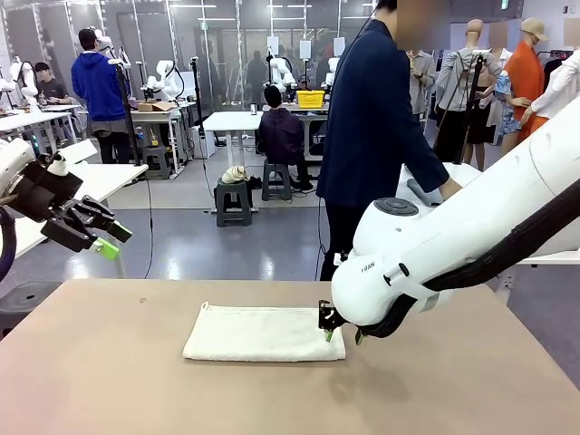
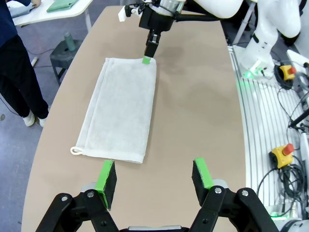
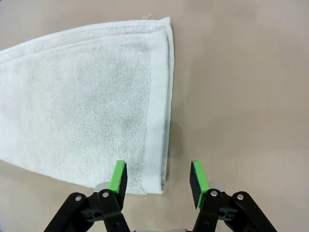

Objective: Fold the towels and place them in the basket.
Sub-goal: When a person lays out a Towel with hook on the table, fold it in half twice.

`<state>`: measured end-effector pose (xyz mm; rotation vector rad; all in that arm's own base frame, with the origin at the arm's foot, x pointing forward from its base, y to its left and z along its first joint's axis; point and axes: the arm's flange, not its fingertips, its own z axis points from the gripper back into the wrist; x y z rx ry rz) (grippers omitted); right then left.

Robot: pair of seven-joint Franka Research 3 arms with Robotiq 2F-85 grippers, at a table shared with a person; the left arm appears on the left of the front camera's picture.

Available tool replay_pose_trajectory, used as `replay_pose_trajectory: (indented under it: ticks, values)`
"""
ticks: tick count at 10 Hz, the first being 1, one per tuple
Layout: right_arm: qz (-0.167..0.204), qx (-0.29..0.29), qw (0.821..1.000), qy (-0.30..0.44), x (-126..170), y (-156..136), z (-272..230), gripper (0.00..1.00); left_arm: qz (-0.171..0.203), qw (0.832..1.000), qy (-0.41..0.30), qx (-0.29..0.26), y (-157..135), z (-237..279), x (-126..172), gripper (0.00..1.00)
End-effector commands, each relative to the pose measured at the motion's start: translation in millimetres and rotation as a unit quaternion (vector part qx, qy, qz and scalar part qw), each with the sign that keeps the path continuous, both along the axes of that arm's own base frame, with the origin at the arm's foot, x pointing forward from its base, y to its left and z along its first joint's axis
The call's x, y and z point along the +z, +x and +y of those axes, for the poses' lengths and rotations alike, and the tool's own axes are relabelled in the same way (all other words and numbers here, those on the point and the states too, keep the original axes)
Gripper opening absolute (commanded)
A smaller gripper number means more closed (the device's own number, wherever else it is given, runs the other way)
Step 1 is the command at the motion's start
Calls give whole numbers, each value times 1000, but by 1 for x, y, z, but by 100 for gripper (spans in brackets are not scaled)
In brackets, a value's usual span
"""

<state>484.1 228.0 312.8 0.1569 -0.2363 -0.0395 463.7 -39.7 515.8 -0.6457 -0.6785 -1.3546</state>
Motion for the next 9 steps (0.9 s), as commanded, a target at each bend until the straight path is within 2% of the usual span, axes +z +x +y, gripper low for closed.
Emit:
replay_pose_trajectory:
  ticks: [1,8,9]
  values:
    - [-23,-25,999,-6,-4,6,15,67,2,1000,6,1,-1,0,3,80]
    - [-19,-31,999,-17,-14,33,17,67,2,1000,6,1,-1,0,3,80]
    - [-12,-40,999,-21,-17,34,18,59,2,1000,6,1,-1,0,3,80]
